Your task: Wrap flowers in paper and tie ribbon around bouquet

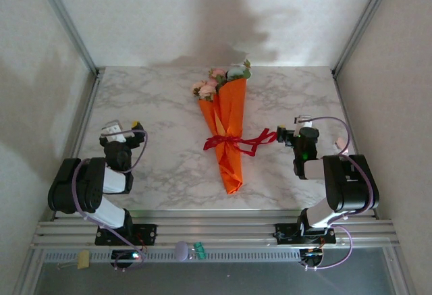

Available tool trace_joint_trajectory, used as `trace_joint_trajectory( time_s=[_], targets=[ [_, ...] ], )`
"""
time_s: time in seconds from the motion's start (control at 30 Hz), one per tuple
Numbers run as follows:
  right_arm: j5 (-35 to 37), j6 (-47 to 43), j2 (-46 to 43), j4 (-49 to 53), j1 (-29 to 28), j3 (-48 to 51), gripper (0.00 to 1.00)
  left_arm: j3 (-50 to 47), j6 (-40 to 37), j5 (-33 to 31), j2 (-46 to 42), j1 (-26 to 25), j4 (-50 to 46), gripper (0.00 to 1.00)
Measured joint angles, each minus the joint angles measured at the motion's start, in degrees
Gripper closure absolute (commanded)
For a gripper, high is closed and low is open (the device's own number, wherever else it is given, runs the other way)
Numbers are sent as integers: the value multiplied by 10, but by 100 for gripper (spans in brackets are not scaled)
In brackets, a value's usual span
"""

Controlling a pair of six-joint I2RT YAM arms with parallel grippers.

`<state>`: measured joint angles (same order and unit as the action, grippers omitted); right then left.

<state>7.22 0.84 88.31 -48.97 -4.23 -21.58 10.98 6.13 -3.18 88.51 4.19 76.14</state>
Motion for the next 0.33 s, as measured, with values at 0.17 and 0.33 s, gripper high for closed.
trace_joint_trajectory(
  time_s=[0.17, 0.33],
  targets=[
    [0, 0, 0, 1, 0, 0, 1, 1, -5, -24, 0, -14, -1, 0],
    [0, 0, 0, 4, 0, 0, 1, 1, -6, -37, 0, -16, -1, 0]
  ],
)
